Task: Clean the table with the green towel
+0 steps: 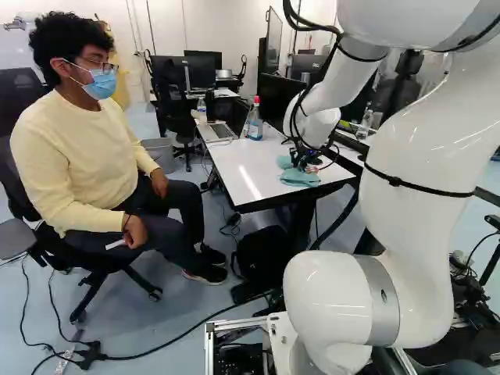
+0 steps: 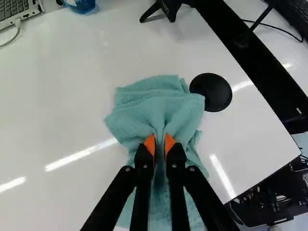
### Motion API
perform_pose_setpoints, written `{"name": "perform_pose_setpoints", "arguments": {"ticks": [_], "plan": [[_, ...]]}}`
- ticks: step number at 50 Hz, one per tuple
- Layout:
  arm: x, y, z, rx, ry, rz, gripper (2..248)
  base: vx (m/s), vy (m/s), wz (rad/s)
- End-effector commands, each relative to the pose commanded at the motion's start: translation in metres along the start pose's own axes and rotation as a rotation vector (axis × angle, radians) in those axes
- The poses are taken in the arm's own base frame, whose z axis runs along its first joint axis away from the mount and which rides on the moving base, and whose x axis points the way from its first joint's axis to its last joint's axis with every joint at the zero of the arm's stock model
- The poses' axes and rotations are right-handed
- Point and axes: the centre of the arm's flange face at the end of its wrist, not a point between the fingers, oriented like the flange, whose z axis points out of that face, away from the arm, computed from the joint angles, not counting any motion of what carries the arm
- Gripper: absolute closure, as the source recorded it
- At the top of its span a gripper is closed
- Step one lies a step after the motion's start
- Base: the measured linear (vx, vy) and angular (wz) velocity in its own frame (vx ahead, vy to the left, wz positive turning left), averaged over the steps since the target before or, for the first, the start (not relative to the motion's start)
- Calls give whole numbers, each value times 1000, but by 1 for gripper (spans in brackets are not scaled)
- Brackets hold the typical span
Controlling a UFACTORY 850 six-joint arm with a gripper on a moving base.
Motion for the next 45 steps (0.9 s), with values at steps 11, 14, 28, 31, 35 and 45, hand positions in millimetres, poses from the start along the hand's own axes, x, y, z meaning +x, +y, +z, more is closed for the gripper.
{"name": "perform_pose_setpoints", "arguments": {"ticks": [11,14,28,31,35,45], "plan": [[17,-2,13,2,8,-3,206,0,0,0],[21,-3,16,4,10,-6,206,0,0,0],[40,-18,30,20,21,-28,206,0,0,0],[42,-22,32,25,22,-35,206,0,0,0],[46,-29,35,33,25,-45,206,0,0,0],[53,-47,40,52,30,-71,206,0,0,0]]}}
